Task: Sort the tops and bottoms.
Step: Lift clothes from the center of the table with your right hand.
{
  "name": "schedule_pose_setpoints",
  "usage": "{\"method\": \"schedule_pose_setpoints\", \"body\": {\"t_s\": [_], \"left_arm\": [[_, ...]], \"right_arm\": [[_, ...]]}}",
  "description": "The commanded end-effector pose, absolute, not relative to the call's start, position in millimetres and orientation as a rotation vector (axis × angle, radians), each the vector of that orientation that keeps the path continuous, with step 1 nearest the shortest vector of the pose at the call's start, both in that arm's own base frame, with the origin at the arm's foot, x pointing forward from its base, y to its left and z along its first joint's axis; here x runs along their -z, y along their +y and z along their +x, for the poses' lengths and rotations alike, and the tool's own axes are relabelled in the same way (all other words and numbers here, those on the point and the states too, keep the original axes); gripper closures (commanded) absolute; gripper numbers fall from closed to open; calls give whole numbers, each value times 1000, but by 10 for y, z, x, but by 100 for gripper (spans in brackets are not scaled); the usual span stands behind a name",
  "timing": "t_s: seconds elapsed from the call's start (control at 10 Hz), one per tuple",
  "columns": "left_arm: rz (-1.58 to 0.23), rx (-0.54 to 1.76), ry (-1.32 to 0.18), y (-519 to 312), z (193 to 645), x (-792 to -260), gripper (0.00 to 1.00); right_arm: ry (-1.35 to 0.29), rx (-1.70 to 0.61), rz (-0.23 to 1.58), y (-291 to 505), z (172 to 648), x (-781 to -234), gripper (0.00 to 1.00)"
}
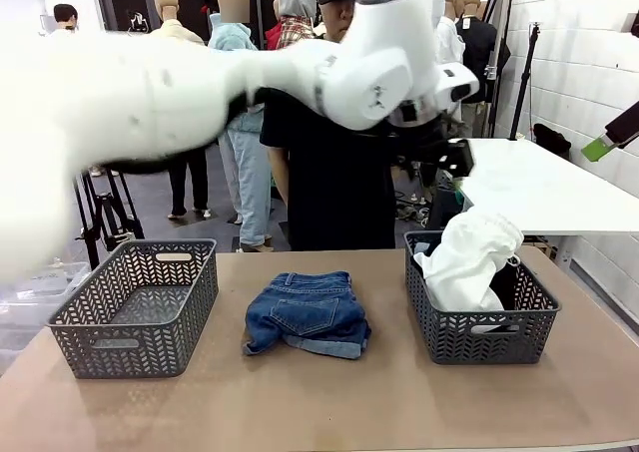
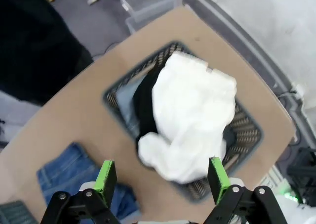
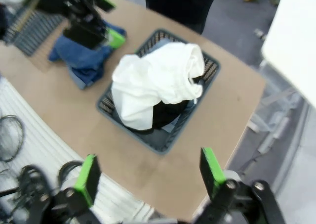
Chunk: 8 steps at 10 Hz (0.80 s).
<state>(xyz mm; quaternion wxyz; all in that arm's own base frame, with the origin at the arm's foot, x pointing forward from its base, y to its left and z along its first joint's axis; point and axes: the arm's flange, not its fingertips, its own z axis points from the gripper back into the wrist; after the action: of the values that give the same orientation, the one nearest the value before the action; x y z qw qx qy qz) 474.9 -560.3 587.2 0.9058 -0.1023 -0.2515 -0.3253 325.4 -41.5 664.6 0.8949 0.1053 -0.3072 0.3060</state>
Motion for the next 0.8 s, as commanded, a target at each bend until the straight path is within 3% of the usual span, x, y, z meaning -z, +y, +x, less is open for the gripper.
{"method": "schedule_pose_setpoints", "body": {"t_s": [0.0,0.1,0.2,0.6,0.7], "left_arm": [[-204,683,-465,-4776,4185,-5623,4],[-192,640,-469,-4683,4135,-5628,4],[-185,663,-486,-5335,4618,-5851,4],[-189,651,-476,-5201,4503,-5802,4],[-205,699,-398,-5216,4592,-5597,4]], "right_arm": [[-628,-635,212,-409,3253,-6643,0],[-628,-635,212,-409,3253,-6643,0],[-628,-635,212,-409,3253,-6643,0],[-628,-635,212,-409,3253,-6643,0],[-628,-635,212,-409,3253,-6643,0]]}}
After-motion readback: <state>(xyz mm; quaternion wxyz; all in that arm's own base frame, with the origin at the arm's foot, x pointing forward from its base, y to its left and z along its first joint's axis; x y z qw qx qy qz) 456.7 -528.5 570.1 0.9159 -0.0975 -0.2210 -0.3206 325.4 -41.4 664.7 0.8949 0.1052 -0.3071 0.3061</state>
